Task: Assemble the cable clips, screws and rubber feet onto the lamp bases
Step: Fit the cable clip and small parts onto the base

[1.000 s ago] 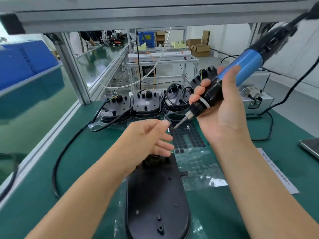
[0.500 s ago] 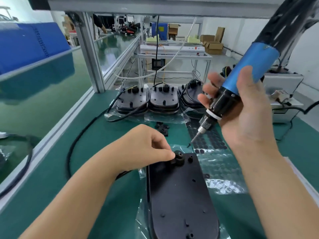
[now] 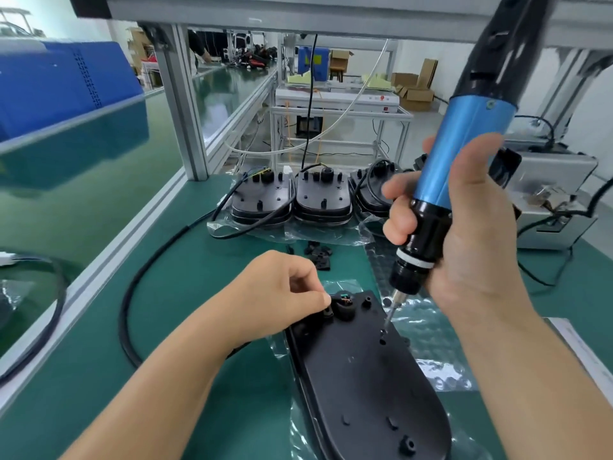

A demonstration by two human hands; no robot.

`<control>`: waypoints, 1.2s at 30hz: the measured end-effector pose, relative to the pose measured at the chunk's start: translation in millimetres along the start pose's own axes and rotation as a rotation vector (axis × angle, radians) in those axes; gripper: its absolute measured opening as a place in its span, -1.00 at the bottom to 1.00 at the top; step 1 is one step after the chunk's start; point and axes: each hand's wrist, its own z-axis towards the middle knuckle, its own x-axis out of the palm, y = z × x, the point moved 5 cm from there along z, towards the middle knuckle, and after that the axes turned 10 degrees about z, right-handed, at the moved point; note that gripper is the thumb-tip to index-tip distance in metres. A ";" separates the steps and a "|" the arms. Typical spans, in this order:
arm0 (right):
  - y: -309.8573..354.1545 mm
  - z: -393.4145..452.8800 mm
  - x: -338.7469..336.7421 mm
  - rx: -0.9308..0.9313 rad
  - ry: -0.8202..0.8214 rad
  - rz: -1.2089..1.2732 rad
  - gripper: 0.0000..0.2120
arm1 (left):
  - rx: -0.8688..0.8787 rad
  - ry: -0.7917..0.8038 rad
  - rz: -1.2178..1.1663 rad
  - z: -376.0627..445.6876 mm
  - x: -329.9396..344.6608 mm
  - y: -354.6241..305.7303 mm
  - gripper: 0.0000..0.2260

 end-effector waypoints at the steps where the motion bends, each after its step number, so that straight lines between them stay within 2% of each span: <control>1: -1.9 2.4 2.5 0.006 0.017 -0.010 -0.32 | -0.002 -0.010 -0.008 0.5 0.2 1.1 -0.90; 5: -14.5 4.1 3.0 0.053 0.022 -0.012 -0.25 | 0.013 0.018 -0.060 -0.3 4.2 1.9 -0.91; 9: -23.7 -1.8 2.7 0.030 0.040 -0.114 -0.44 | 0.035 0.031 -0.102 -0.6 9.6 1.0 -0.93; 11: -25.0 -3.1 1.4 0.052 0.019 -0.094 -0.36 | 0.045 0.036 -0.118 -0.6 10.6 0.4 -0.93; 14: -26.1 -2.4 -0.4 0.116 0.002 0.002 -0.13 | 0.052 0.046 -0.148 -2.1 10.7 -1.1 -0.93; 16: -26.0 -1.7 0.0 0.138 -0.004 0.073 -0.09 | 0.048 0.048 -0.156 -2.7 11.5 -0.9 -0.93; 21: -22.5 1.4 2.4 0.070 -0.018 0.095 -0.39 | 0.043 0.045 -0.143 -2.2 13.6 -1.0 -0.93; 23: -23.6 2.2 4.2 0.067 -0.043 0.127 -0.37 | 0.046 0.037 -0.129 -2.3 13.6 -2.0 -0.92; 26: -22.7 3.2 5.6 0.032 -0.049 0.195 -0.45 | 0.047 0.025 -0.118 -2.7 13.0 -3.6 -0.92; 32: -21.8 2.4 12.4 -0.061 0.057 0.185 -0.54 | 0.008 0.025 -0.135 -0.9 14.3 -0.8 -0.91; 36: -24.7 -0.6 16.8 -0.064 0.091 0.188 -0.51 | -0.020 0.055 -0.185 -0.1 15.6 0.7 -0.89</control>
